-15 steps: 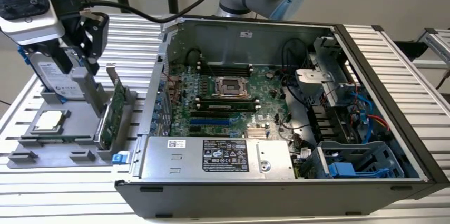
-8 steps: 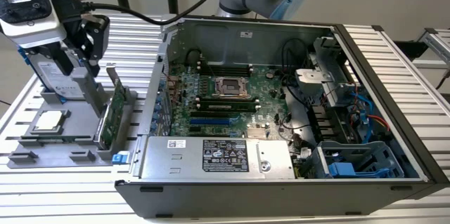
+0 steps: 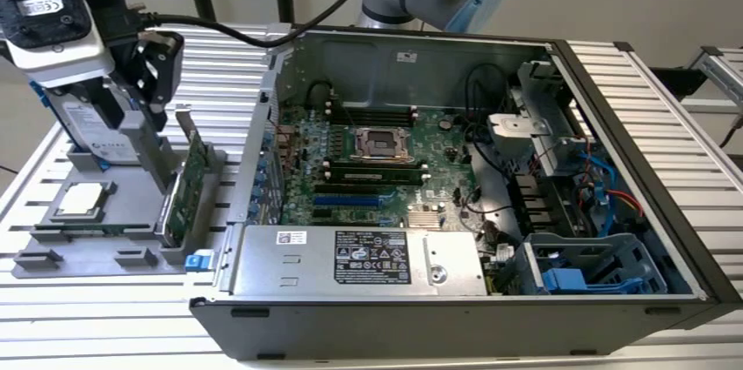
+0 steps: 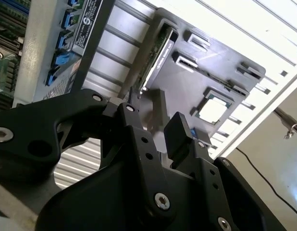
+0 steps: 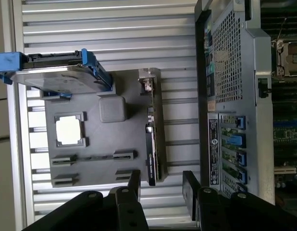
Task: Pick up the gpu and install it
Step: 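Pick up the gpu and move the gpu toward the slot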
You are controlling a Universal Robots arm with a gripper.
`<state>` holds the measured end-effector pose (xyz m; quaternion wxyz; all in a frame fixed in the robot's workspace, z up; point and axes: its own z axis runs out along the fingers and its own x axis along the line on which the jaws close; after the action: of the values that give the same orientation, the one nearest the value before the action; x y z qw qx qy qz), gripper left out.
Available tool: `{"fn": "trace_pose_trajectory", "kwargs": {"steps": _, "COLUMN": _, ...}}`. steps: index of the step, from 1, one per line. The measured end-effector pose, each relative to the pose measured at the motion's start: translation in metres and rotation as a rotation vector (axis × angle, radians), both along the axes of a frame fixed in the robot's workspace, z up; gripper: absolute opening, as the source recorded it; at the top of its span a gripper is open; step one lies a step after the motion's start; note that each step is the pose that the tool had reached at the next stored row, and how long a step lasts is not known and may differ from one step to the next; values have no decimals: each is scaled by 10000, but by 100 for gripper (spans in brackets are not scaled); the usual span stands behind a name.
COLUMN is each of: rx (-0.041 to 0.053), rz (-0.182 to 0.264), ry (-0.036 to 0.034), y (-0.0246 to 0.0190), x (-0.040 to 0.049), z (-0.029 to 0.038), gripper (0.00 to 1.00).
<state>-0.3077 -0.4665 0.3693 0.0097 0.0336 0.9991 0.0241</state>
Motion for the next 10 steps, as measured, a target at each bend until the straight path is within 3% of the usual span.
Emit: {"fn": "trace_pose_trajectory", "kwargs": {"steps": 10, "rx": -1, "rz": 0, "ry": 9, "y": 0, "x": 1, "z": -75, "gripper": 100}}
